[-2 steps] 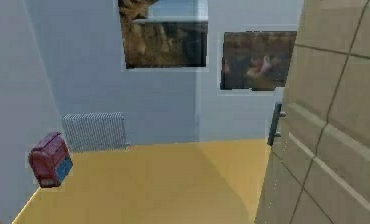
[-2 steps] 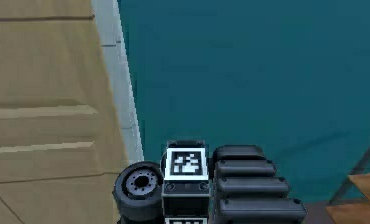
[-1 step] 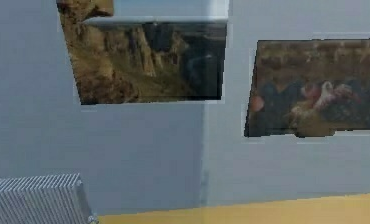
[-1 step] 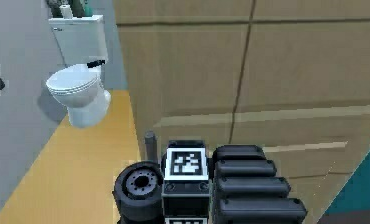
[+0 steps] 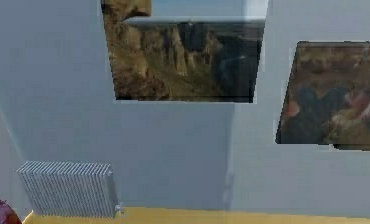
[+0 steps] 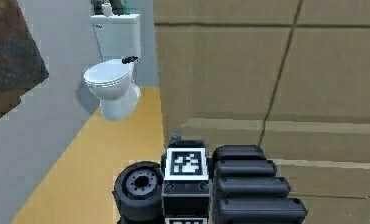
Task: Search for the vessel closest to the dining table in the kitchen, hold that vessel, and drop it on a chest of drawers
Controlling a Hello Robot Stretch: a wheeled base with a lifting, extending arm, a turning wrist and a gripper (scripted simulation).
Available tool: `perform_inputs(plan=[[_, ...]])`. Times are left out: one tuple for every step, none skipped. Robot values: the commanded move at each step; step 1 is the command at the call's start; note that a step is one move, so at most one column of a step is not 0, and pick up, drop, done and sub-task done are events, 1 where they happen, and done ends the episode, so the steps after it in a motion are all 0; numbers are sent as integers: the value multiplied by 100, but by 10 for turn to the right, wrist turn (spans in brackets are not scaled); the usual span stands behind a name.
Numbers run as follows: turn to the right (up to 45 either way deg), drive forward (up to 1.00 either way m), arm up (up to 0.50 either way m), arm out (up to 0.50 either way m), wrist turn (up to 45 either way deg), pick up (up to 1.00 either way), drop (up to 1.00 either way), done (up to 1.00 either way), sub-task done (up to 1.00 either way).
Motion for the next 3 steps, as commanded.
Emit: perform_inputs(plan=[[0, 25, 0, 0, 0, 0, 0, 0, 0], [450, 0, 0, 0, 0, 0, 0, 0, 0], [0, 40, 0, 0, 0, 0, 0, 0, 0]])
